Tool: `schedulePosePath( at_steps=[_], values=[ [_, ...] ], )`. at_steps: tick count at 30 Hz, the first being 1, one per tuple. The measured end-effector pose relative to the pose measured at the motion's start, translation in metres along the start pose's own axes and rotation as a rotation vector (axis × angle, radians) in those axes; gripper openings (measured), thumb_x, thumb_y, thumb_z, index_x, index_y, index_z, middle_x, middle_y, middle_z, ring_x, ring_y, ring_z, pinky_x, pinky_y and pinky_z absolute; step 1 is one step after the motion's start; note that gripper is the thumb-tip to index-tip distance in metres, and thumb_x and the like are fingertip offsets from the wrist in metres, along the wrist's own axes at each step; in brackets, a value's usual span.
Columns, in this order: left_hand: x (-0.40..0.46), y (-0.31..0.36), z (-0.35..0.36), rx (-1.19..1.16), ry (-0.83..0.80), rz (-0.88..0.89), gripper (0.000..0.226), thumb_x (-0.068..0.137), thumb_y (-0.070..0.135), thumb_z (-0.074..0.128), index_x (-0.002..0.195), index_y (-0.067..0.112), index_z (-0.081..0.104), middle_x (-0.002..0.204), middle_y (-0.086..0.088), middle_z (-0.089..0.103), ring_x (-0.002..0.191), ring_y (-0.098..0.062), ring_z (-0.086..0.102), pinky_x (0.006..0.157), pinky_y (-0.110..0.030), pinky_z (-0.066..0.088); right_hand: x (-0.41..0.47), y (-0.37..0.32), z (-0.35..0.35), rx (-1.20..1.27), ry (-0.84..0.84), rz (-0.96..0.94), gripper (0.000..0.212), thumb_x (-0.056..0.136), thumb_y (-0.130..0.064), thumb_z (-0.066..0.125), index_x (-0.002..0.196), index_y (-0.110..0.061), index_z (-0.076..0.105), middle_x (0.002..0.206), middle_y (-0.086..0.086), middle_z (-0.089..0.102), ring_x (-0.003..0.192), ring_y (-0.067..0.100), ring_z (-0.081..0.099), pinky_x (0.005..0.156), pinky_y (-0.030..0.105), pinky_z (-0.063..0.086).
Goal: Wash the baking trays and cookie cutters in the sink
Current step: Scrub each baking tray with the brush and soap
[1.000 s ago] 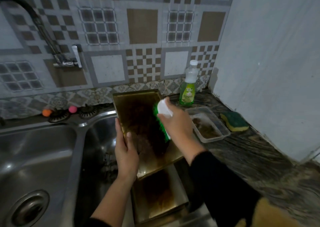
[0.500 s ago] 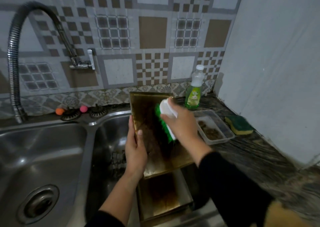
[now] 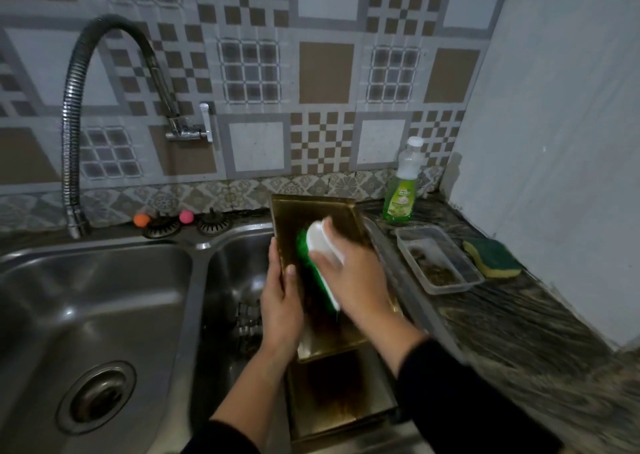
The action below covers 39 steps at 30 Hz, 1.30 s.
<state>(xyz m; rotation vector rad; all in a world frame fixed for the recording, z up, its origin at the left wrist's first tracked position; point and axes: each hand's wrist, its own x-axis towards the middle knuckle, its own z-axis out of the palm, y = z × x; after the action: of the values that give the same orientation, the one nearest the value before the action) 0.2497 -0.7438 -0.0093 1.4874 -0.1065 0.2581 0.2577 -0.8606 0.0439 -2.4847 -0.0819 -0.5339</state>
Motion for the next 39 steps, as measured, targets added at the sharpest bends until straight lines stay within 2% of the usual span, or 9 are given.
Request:
schedulePosePath(
  at_steps=[6,10,13,17,23,27,33,37,39],
  values=[
    [-0.003,-0.004,-0.003,0.051,0.038,-0.005,0.052,0.104,0.016,0.035,0.151,0.032,0.021,0.142,0.025,0.038,0.118,0.025,0.038,0.101,-0.007,0.034,-0.028,-0.029,0.008,0.105,0.127,0.120,0.063,0.098,-0.053,0.018,0.098,-0.021,0.072,0.071,-0.002,0.065,0.066,0.008,0.062,0.051,0.016,0.033],
    [-0.012,-0.002,0.016,0.007,0.006,-0.022,0.051,0.104,0.023,0.035,0.152,0.034,0.020,0.148,0.019,0.036,0.131,0.009,0.036,0.115,-0.033,0.031,0.040,-0.057,-0.002,0.173,0.161,0.192,0.070,0.100,-0.054,0.012,0.072,-0.018,0.064,0.060,-0.005,0.058,0.060,0.011,0.061,0.047,0.020,0.033],
    [0.002,0.001,0.001,-0.001,0.110,-0.028,0.049,0.105,0.024,0.033,0.151,0.038,0.023,0.147,0.010,0.043,0.130,-0.001,0.044,0.110,-0.037,0.039,0.021,-0.064,0.005,0.128,0.056,0.131,0.071,0.098,-0.056,0.010,0.082,-0.019,0.069,0.055,-0.010,0.050,0.052,-0.002,0.049,0.047,0.017,0.032],
    [0.010,0.006,-0.025,-0.063,0.185,-0.064,0.049,0.104,0.023,0.035,0.148,0.042,0.024,0.110,0.010,0.066,0.089,0.005,0.064,0.077,-0.017,0.051,-0.051,-0.057,0.017,0.177,-0.051,0.077,0.072,0.095,-0.055,0.010,0.091,-0.019,0.072,0.065,-0.005,0.063,0.059,-0.001,0.057,0.054,0.012,0.040],
    [-0.016,-0.002,0.000,-0.025,0.067,-0.102,0.049,0.104,0.022,0.034,0.148,0.039,0.022,0.137,0.020,0.045,0.115,0.015,0.044,0.107,-0.026,0.037,0.016,-0.066,0.017,0.182,0.108,0.212,0.069,0.100,-0.049,0.013,0.093,-0.015,0.073,0.071,-0.002,0.060,0.064,0.009,0.054,0.050,0.016,0.029],
    [-0.007,0.002,-0.003,0.016,0.113,-0.108,0.049,0.105,0.017,0.029,0.151,0.033,0.022,0.142,0.019,0.037,0.116,0.016,0.040,0.093,-0.005,0.034,0.024,-0.061,0.009,0.167,0.022,0.165,0.068,0.100,-0.051,0.011,0.101,-0.020,0.072,0.073,-0.001,0.064,0.061,0.005,0.055,0.052,0.021,0.031],
    [0.005,0.014,-0.022,0.046,0.183,-0.060,0.051,0.103,0.026,0.039,0.146,0.049,0.023,0.115,0.020,0.062,0.096,0.007,0.062,0.081,-0.017,0.049,-0.056,-0.041,0.017,0.109,0.083,-0.055,0.060,0.100,-0.052,0.016,0.113,-0.027,0.069,0.069,0.001,0.071,0.065,0.009,0.067,0.048,0.014,0.041],
    [-0.015,0.011,-0.007,0.109,0.120,-0.053,0.051,0.105,0.019,0.029,0.151,0.038,0.019,0.114,0.036,0.051,0.092,0.025,0.052,0.077,-0.005,0.042,0.011,-0.037,0.000,0.210,0.092,0.274,0.067,0.100,-0.053,0.015,0.084,-0.015,0.068,0.065,-0.002,0.057,0.060,0.013,0.057,0.045,0.015,0.029],
    [-0.018,0.018,-0.003,0.155,0.165,-0.034,0.051,0.105,0.021,0.030,0.151,0.039,0.017,0.112,0.043,0.046,0.088,0.031,0.048,0.076,-0.004,0.039,0.040,-0.032,-0.012,0.337,0.108,0.367,0.069,0.098,-0.057,0.013,0.094,-0.012,0.065,0.076,0.002,0.059,0.070,0.018,0.059,0.052,0.023,0.033]
  ],
)
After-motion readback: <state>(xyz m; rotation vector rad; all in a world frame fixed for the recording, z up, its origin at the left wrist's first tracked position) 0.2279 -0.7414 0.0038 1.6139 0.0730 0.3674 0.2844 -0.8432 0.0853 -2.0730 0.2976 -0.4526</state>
